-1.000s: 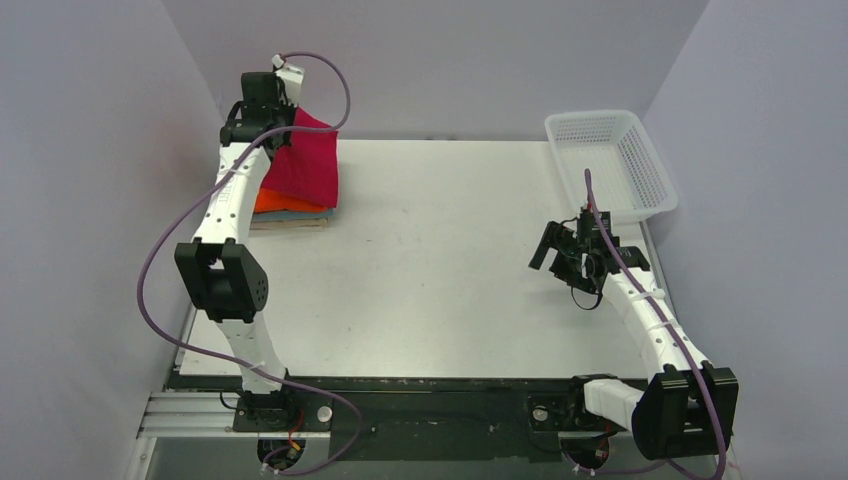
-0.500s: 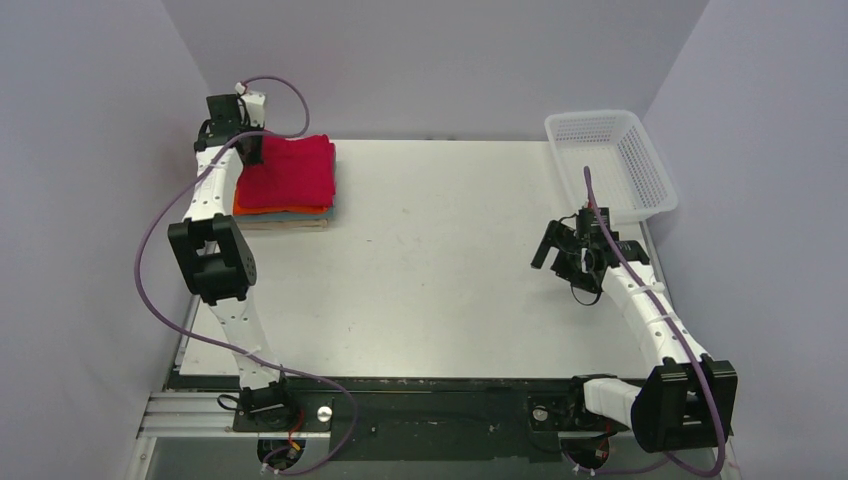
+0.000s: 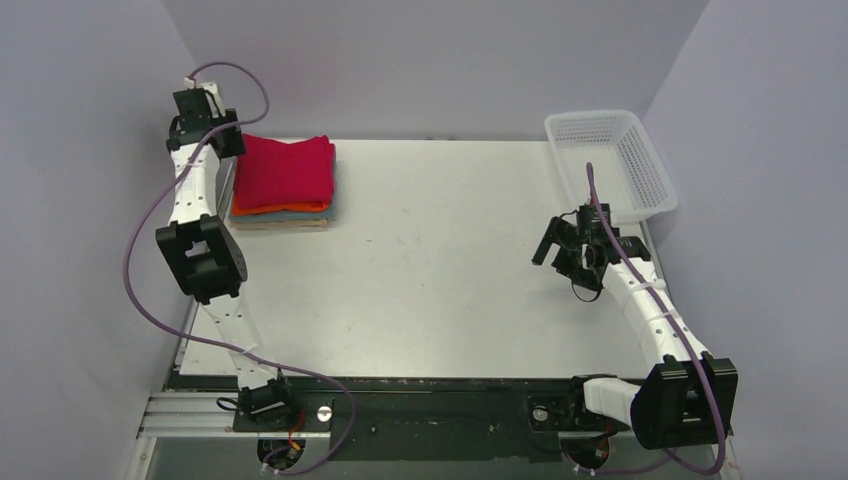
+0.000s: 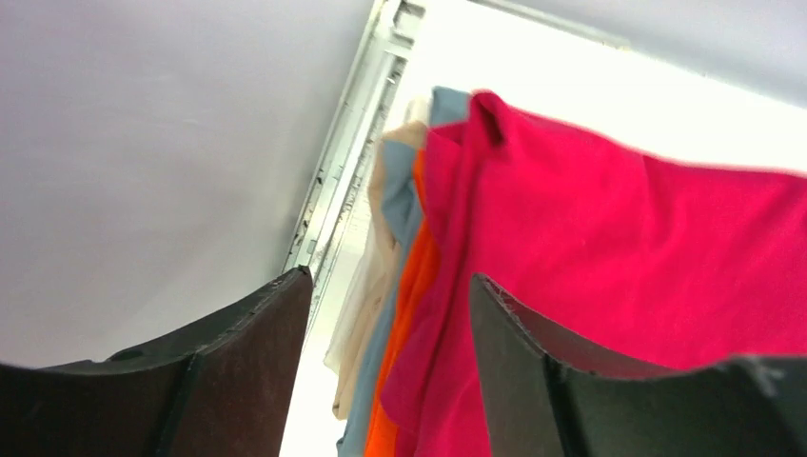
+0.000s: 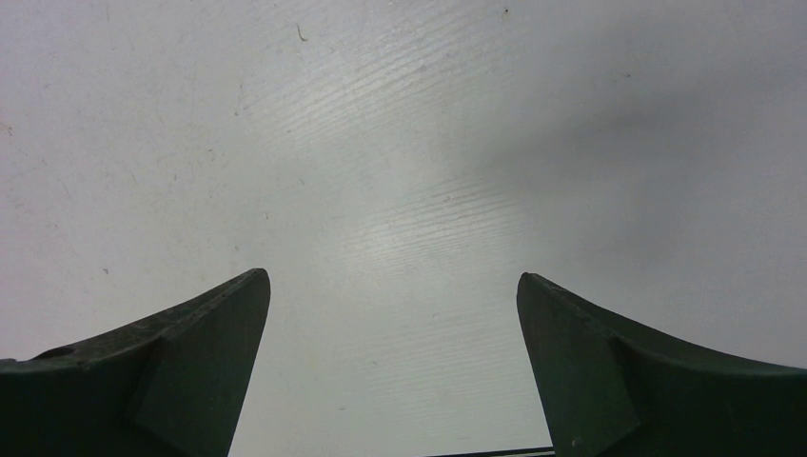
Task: Fold and stack the t-shirts
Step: Put the neatly folded tshirt into the corner of the board with the left arm
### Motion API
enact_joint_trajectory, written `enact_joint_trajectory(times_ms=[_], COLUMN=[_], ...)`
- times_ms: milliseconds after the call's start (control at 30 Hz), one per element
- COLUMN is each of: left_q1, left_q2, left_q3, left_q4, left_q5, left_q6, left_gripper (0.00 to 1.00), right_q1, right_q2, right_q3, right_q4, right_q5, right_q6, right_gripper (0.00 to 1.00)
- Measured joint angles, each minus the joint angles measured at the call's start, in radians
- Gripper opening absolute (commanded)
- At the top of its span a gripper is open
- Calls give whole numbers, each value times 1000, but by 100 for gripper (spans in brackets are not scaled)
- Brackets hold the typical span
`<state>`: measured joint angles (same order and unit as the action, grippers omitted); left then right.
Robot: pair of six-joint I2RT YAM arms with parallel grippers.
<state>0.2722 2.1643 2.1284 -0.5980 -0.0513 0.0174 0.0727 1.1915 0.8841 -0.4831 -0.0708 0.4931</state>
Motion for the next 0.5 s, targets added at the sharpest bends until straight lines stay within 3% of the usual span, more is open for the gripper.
enact_joint_trajectory(times_ms=[133,233,500], left_q1=[20,17,-66], left_q2=[-3,-25,-10], left_q3=[92,105,113], left_q4=[-28,-22,34], left_q5=[-21,51,216], left_q6=[-118,-182,-215], left_gripper=[75,80,80], right_q1=[1,1,6], right_q2=[0,0,0], right_q3=[1,1,1], right_q4=[0,0,0], right_q5=[5,5,5], right_q6=[3,5,8], right_gripper=[98,98,98])
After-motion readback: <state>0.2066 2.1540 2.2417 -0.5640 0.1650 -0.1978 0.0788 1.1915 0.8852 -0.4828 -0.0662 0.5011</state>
